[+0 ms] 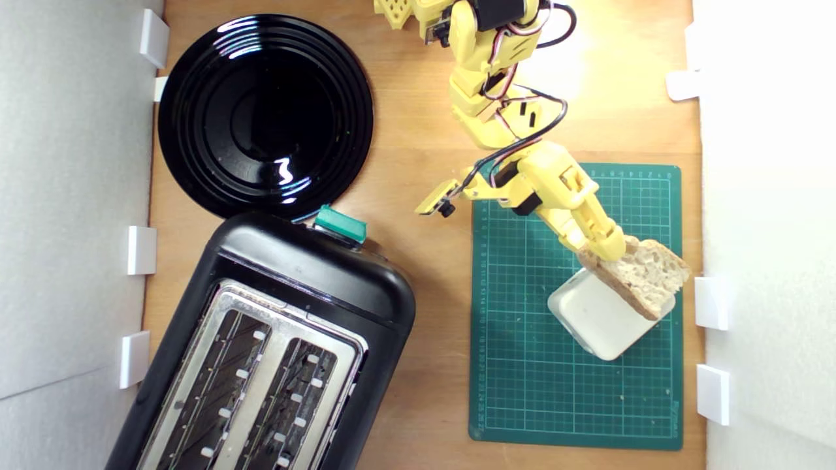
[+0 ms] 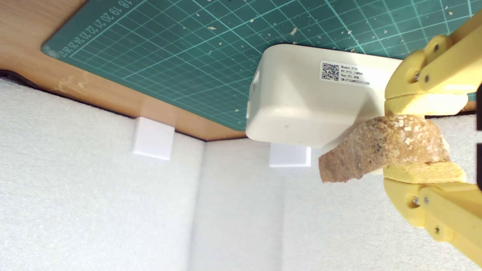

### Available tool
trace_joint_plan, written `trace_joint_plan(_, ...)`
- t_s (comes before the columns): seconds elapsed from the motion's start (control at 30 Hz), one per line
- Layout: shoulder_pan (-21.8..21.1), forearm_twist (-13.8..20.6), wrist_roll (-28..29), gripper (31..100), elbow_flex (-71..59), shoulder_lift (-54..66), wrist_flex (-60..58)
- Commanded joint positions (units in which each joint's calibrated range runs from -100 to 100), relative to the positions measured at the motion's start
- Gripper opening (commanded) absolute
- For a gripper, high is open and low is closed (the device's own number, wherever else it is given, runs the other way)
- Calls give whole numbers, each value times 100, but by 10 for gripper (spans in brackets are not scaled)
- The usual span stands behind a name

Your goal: Pick bread and place in toaster

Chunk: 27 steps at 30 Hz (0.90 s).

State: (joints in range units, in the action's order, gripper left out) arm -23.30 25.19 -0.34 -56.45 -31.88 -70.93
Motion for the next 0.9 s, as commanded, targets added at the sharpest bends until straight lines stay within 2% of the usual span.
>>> trace_joint_plan(0.0, -23, -62, 31, 617, 157, 184, -185)
trace_joint_plan(0.4, 178, -71, 31, 617, 121, 1241, -142)
trace_joint_plan(0.6, 492, -53, 31, 623, 112, 2173, -117)
trace_joint_plan(0.87, 895, -53, 26, 624, 102, 3679, 1197)
